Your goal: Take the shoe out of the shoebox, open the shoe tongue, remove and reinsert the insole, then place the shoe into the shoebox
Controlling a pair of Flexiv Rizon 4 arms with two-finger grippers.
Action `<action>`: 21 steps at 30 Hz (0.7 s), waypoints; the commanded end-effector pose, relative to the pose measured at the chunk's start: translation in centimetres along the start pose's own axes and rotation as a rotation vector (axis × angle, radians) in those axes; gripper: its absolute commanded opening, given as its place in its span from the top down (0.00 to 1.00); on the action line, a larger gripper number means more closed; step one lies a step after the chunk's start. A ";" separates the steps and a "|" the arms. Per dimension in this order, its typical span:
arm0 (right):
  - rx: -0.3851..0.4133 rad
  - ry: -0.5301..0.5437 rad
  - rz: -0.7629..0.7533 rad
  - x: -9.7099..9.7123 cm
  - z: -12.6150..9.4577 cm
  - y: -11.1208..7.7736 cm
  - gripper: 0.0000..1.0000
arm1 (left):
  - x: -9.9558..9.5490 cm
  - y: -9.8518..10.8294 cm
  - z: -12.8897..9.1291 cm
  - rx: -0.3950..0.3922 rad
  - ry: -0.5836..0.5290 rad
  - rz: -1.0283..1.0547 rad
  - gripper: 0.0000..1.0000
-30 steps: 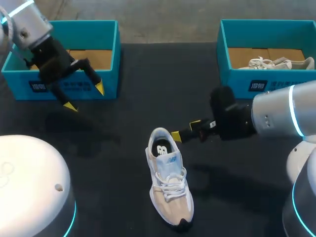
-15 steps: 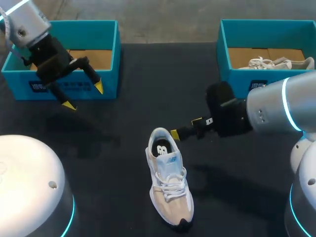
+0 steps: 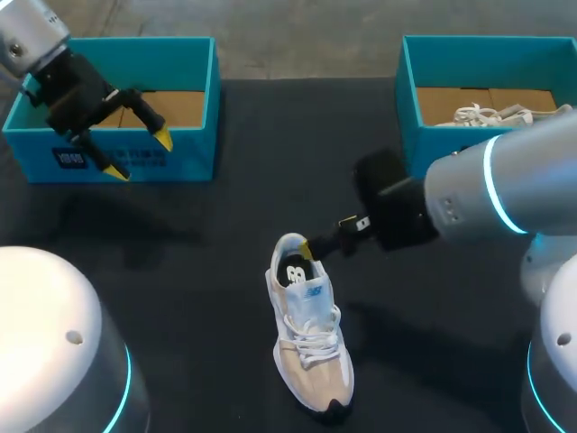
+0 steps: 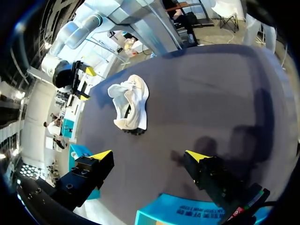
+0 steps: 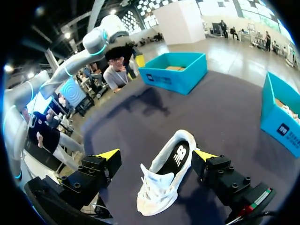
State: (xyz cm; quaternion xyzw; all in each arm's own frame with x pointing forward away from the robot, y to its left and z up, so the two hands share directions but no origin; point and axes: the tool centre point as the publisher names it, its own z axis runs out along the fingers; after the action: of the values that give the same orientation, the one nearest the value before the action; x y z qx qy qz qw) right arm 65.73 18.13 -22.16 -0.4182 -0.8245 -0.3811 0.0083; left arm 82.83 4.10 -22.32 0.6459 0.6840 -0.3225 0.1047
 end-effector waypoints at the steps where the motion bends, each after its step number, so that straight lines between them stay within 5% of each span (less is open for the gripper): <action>1: 0.007 -0.220 0.004 1.1 1.5 0.3 0.00 | 0.1 0.3 -0.3 0.009 0.002 0.003 0.00; 15: 0.108 -0.411 -0.027 2.6 4.2 2.5 0.00 | 0.1 0.3 -0.3 0.009 0.002 0.003 0.00; 21: 0.128 -0.483 -0.004 2.6 5.4 2.0 0.00 | 0.1 0.3 -0.3 0.009 0.002 0.003 0.00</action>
State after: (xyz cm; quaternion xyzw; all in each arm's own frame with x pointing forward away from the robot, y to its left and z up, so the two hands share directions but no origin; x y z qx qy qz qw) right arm 66.90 22.42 -22.89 -0.4538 -0.8421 -0.2892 -0.0359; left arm 83.23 4.28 -22.24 0.6472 0.6816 -0.3258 0.1020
